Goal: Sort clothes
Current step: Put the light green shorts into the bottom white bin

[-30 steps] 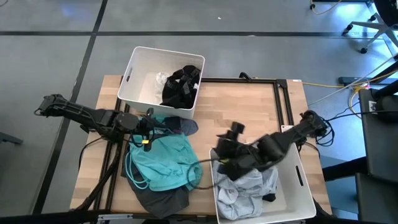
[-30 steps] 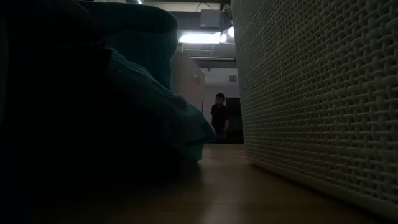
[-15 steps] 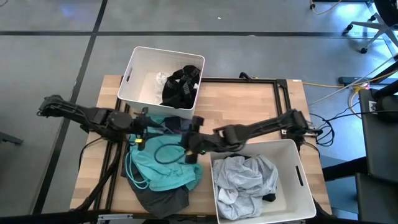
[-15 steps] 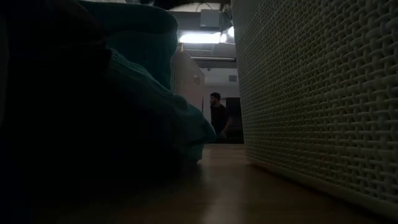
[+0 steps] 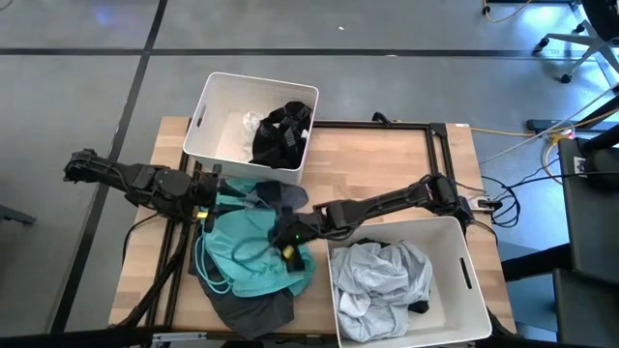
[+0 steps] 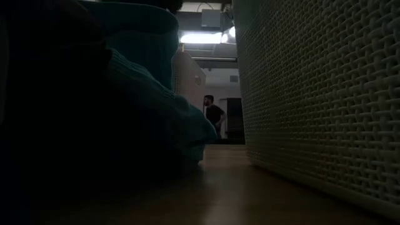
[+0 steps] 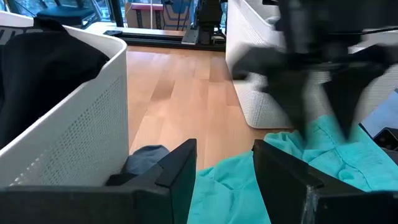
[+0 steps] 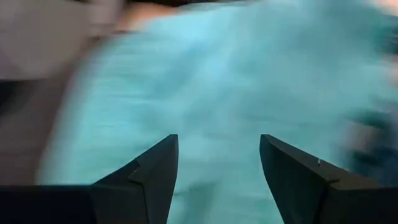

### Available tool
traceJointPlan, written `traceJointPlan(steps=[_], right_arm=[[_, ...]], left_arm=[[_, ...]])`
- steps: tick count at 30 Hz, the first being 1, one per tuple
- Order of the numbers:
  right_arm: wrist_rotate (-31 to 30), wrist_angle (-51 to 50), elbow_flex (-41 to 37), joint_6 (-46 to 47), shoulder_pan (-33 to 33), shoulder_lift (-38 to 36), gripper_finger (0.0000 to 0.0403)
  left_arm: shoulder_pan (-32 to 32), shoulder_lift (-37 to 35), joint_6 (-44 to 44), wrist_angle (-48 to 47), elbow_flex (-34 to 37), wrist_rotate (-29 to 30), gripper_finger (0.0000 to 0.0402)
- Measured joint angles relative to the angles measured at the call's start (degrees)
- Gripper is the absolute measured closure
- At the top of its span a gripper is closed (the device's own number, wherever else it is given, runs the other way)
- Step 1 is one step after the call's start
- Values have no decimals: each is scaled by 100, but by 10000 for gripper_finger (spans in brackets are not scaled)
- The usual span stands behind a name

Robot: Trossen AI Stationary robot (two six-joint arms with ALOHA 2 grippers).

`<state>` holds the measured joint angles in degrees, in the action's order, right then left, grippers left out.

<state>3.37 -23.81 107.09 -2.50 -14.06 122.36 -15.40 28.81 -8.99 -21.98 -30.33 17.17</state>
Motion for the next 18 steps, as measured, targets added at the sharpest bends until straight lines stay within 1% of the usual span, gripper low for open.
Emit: traceJointPlan(steps=[1, 3, 5, 7, 12, 18], right_arm=[[407, 11, 0, -52, -54, -4, 178], [973, 30, 2, -77, -186, -6, 178], [1145, 37, 3, -104, -350, 13, 178], [1005, 73, 13, -233, -518, 73, 178], [103, 116, 11, -597, -799, 294, 178], [-5, -77, 9, -526, -711, 339, 178]], left_arm=[[0, 5, 0, 4, 0, 0, 254], [0, 7, -2, 4, 0, 0, 254], [0, 7, -2, 5, 0, 0, 254], [0, 7, -2, 17, 0, 0, 254], [0, 9, -2, 49, 0, 0, 254], [0, 18, -2, 70, 0, 0, 254]])
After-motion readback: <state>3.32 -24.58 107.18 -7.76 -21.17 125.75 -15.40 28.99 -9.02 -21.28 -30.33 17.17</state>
